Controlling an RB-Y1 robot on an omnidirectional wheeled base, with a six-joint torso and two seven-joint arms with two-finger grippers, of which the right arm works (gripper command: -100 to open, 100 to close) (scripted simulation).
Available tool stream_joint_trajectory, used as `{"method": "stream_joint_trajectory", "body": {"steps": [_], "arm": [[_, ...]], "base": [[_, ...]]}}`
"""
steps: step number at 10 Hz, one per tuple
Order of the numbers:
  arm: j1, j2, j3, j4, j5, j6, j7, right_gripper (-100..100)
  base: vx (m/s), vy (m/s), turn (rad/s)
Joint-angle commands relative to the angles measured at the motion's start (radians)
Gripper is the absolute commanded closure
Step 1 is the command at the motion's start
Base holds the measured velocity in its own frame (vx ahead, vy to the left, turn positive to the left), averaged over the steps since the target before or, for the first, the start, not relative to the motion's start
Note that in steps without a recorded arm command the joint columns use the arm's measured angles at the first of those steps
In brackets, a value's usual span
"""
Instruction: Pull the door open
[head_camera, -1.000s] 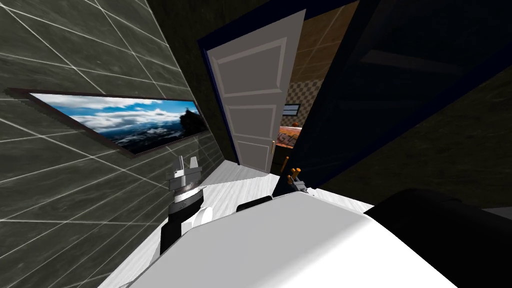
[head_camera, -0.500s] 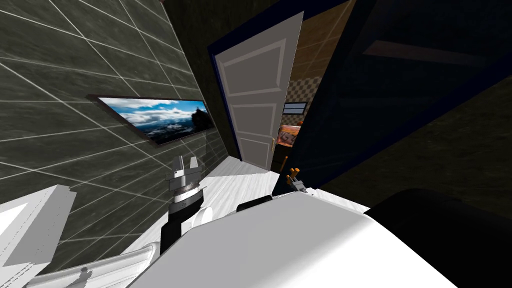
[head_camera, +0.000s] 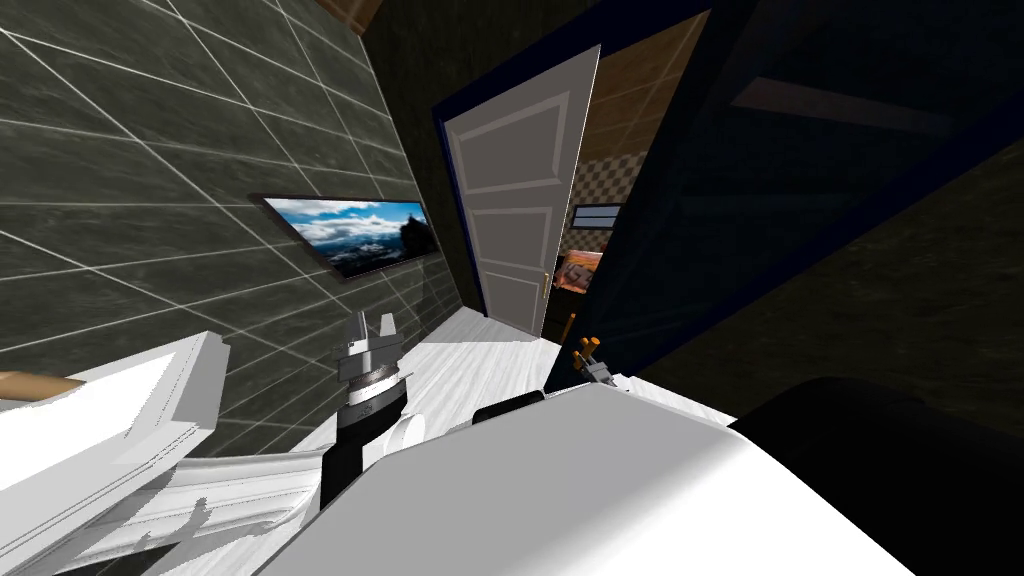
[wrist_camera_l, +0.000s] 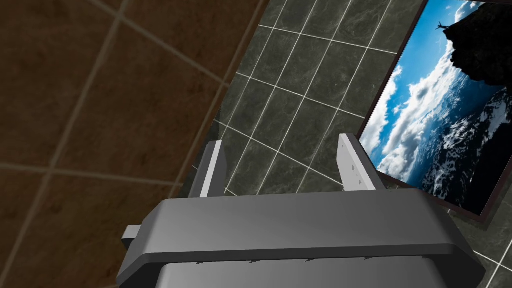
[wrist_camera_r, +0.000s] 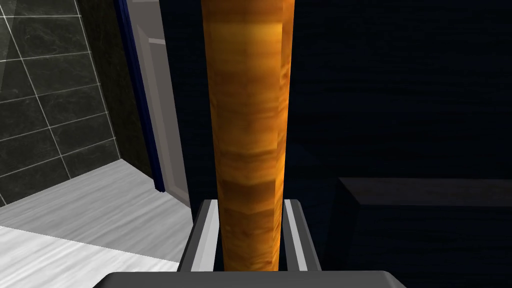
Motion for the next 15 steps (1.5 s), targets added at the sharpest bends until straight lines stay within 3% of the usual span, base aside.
{"method": "stream_joint_trajectory", "body": {"steps": [1,6,7,15], "arm": [[0.000,-0.007,0.009,0.010,0.006,-0.024,-0.013,100],[-0.003,-0.034,0.032,0.046,0.024,-0.081,-0.050,100],[0.001,-0.029,0.030,0.041,0.022,-0.063,-0.042,100],[-0.027,-0.050,0.056,0.103,0.042,-0.125,-0.085,100]], "base": [[-0.203,-0.035,0.121],[-0.214,-0.052,0.132],[-0.104,-0.014,0.023],[-0.188,-0.050,0.132]]}}
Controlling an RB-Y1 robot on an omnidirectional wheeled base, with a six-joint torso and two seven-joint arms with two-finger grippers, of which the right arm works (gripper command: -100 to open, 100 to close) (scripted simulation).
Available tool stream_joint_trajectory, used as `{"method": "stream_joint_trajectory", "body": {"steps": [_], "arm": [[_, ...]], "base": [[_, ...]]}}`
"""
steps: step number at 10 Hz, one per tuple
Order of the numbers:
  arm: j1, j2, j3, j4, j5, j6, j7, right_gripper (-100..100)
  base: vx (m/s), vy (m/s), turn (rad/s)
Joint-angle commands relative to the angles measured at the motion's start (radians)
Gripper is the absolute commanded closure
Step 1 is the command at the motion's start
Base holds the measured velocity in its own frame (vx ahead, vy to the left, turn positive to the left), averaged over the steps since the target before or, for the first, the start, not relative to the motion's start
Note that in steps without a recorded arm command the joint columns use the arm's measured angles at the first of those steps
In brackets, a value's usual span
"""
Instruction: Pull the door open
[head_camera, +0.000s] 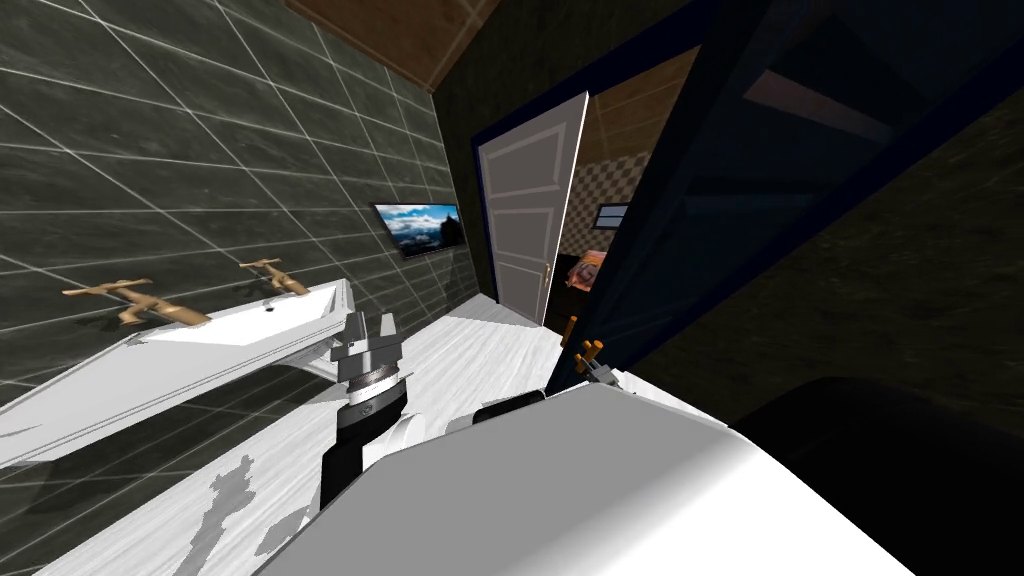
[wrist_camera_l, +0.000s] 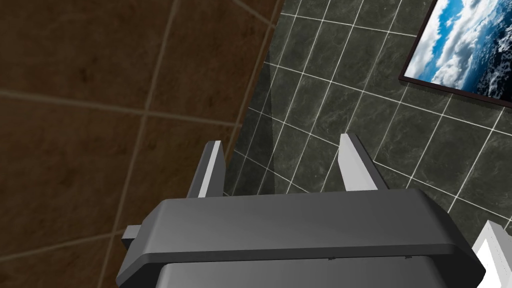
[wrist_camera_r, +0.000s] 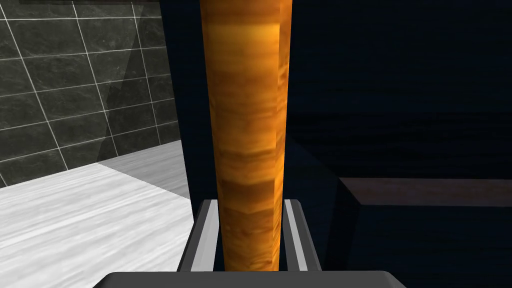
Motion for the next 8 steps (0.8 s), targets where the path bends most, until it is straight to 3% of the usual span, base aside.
{"method": "stream_joint_trajectory", "body": {"steps": [1,3,4,8], "arm": [[-0.007,-0.004,0.003,0.006,0.004,-0.020,-0.008,100],[-0.013,-0.009,0.008,0.019,0.008,-0.033,-0.017,100],[-0.011,-0.003,0.011,0.020,0.009,-0.021,-0.013,100],[-0.026,-0.009,0.022,0.048,0.016,-0.041,-0.029,100]], "base": [[-0.212,-0.080,0.122],[-0.204,-0.066,0.112],[-0.082,-0.018,0.023],[-0.172,-0.049,0.133]]}}
